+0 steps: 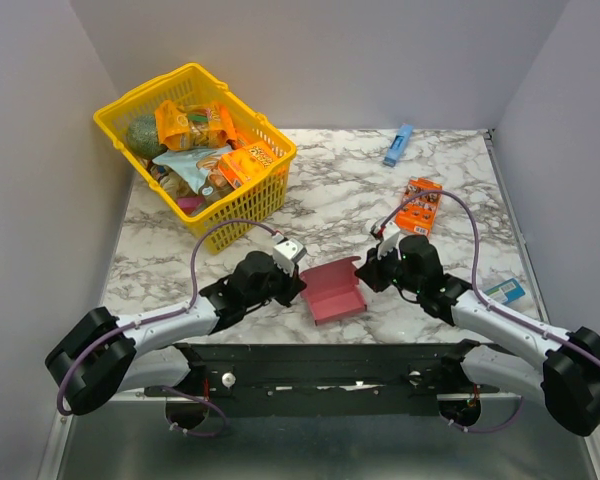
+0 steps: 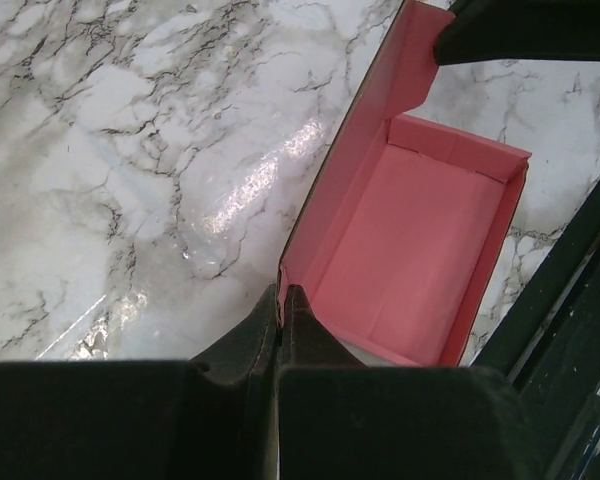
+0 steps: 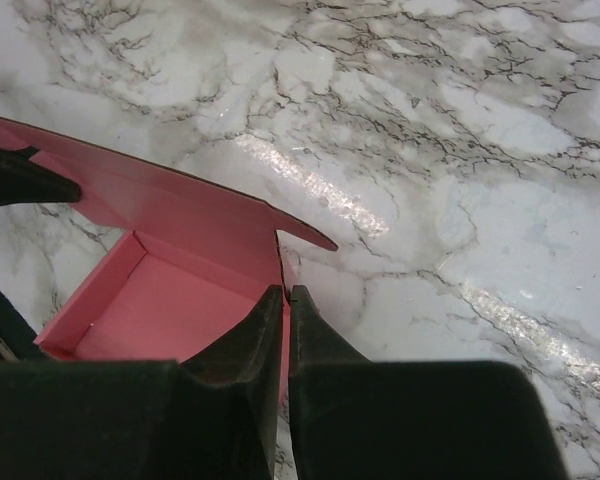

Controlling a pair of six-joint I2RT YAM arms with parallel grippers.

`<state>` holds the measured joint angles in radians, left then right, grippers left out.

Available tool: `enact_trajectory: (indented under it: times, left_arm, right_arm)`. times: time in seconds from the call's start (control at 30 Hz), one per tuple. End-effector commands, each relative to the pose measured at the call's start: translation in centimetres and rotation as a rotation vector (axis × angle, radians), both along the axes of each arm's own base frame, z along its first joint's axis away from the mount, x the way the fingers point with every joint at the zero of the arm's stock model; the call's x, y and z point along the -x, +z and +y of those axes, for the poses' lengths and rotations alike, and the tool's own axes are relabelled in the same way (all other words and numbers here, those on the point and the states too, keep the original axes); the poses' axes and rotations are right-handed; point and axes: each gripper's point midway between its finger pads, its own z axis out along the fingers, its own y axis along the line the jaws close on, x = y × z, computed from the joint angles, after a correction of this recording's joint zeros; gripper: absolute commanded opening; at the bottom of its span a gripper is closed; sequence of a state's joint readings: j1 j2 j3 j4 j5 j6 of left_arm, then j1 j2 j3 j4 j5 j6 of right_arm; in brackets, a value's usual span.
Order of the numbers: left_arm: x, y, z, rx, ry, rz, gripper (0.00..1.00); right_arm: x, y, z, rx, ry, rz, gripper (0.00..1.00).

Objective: Fold the paper box

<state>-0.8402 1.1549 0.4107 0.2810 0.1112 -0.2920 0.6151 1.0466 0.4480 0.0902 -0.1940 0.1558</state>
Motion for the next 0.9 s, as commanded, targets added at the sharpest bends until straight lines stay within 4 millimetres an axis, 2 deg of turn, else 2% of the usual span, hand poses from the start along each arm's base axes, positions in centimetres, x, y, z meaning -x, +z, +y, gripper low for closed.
enact_trajectory:
  times: [0.0,0.53,0.73,0.87]
  left_arm:
    - [-1.1,1.5,-0.6,-0.015,-0.005,-0.069,0.03]
    - [-1.9,3.0,-3.0,-0.009,-0.062,-0.131,0.00]
    - [-1.8,3.0,-4.1,-0.025,-0.087,-0.145,0.00]
    - [-1.5,2.7,-3.7,-0.055,-0.114,-0.164,0.00]
  right_arm:
    - [1.7,1.7,2.4,-0.101,0.146,-0.018,0.11]
    - [1.3,1.8,2.6,-0.117,0.114,-0.012,0.05]
    - [1.0,1.5,2.9,-0.120,0.089,-0.005,0.04]
    - [-0.2,1.3,1.6,-0.081,-0.035,0.019,0.07]
